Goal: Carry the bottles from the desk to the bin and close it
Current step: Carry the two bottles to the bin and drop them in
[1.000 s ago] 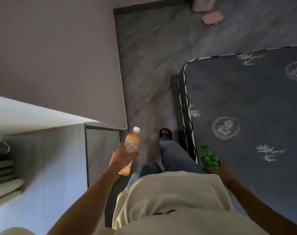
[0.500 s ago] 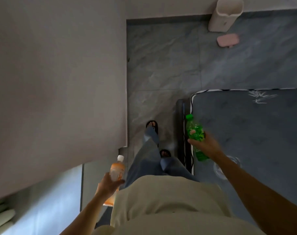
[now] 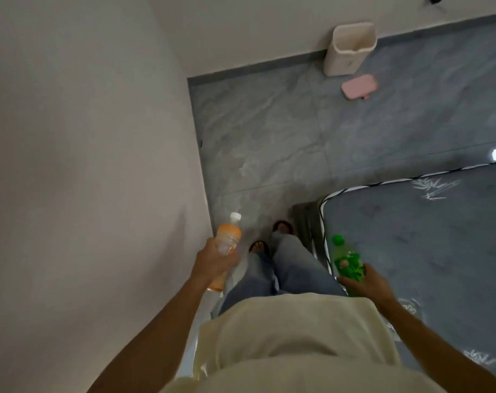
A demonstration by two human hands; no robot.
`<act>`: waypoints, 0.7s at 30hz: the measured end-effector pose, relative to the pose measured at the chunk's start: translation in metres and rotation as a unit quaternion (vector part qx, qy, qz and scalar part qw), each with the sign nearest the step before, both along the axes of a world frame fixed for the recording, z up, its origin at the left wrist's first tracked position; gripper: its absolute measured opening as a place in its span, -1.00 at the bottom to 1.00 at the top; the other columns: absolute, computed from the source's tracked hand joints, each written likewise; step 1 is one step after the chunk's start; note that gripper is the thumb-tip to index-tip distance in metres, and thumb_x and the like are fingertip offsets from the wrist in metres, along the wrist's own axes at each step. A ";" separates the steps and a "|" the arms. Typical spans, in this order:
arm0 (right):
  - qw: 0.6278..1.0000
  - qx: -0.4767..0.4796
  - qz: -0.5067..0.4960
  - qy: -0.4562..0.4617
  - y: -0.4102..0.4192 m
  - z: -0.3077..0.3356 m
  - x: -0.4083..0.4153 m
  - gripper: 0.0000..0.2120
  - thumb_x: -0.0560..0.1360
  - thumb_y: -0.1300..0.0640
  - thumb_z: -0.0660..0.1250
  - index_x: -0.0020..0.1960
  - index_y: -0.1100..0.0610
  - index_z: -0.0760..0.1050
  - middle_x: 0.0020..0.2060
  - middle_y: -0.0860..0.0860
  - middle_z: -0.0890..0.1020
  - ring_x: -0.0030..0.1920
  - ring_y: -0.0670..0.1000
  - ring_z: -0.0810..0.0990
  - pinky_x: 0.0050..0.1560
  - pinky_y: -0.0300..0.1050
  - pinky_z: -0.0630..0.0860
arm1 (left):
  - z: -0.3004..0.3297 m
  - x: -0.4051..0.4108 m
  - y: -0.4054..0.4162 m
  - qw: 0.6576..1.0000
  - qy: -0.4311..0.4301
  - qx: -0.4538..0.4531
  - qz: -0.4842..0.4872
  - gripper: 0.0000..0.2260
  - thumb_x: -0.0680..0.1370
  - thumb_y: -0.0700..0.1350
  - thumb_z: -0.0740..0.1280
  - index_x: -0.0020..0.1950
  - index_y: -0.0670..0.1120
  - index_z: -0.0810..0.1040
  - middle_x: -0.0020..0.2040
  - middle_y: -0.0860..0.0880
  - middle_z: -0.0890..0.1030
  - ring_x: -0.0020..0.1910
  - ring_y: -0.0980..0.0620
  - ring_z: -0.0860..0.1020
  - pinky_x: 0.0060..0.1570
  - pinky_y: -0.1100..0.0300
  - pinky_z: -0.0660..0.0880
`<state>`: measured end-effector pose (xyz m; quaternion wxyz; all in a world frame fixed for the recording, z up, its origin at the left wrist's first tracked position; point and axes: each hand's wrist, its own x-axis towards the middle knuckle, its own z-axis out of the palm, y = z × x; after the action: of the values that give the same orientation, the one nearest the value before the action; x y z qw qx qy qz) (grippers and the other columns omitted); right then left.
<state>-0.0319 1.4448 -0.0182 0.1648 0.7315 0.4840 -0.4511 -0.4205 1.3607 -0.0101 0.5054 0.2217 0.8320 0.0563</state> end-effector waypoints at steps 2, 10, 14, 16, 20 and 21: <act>1.000 -0.016 -0.013 -0.013 0.011 -0.002 0.003 -0.38 0.35 -0.12 0.58 0.24 0.19 0.46 0.06 0.22 0.67 0.01 0.20 0.62 -0.04 0.00 0.50 | 0.000 -0.008 0.049 0.999 -0.005 0.027 -0.017 -0.41 0.32 0.22 0.50 0.25 0.05 0.41 0.04 -0.03 0.61 -0.06 -0.07 0.61 -0.18 0.11 0.49; 0.992 -0.035 -0.121 -0.015 0.109 -0.014 -0.010 -0.37 0.41 -0.02 0.56 0.33 0.22 0.39 0.15 0.30 0.62 0.14 0.30 0.60 -0.02 -0.02 0.39 | -0.007 -0.030 0.198 0.996 0.000 0.022 -0.086 -0.39 0.35 0.22 0.50 0.30 0.02 0.42 0.09 -0.04 0.61 -0.02 -0.08 0.60 -0.10 0.08 0.50; 0.992 -0.026 -0.122 0.006 0.191 -0.012 -0.032 -0.30 0.38 -0.10 0.57 0.34 0.21 0.39 0.14 0.24 0.62 0.12 0.25 0.61 0.03 0.03 0.49 | -0.007 -0.047 0.239 0.993 0.024 -0.019 -0.114 -0.44 0.37 0.24 0.48 0.26 0.03 0.43 0.09 -0.11 0.65 -0.06 -0.13 0.62 -0.14 0.10 0.51; 0.992 -0.013 -0.127 0.020 0.236 -0.012 -0.044 -0.32 0.37 -0.10 0.58 0.32 0.20 0.41 0.08 0.20 0.62 0.02 0.19 0.60 0.04 0.04 0.53 | -0.007 -0.057 0.257 0.991 0.034 -0.035 -0.125 -0.38 0.36 0.27 0.50 0.28 -0.02 0.45 0.10 -0.12 0.64 -0.02 -0.16 0.63 -0.10 0.07 0.50; 0.987 0.018 -0.151 0.057 0.324 -0.012 -0.067 -0.30 0.35 -0.09 0.58 0.33 0.19 0.39 0.11 0.20 0.64 0.12 0.25 0.63 0.18 0.22 0.56 | -0.010 -0.080 0.295 0.985 0.052 -0.092 -0.137 -0.40 0.34 0.17 0.54 0.25 -0.09 0.51 0.05 -0.12 0.66 -0.03 -0.17 0.65 -0.02 0.00 0.60; 0.986 0.026 -0.152 0.060 0.345 -0.012 -0.073 -0.27 0.35 -0.12 0.58 0.35 0.18 0.37 0.12 0.20 0.63 0.14 0.26 0.62 0.18 0.23 0.56 | -0.011 -0.087 0.305 0.984 0.051 -0.103 -0.138 -0.42 0.33 0.16 0.54 0.25 -0.09 0.52 0.03 -0.12 0.67 -0.05 -0.15 0.66 -0.03 0.00 0.61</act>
<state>-0.1051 1.7901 -0.0301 0.0462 0.7721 0.3877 -0.5014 -0.5075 1.6659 -0.0214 0.4855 0.2837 0.8194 -0.1117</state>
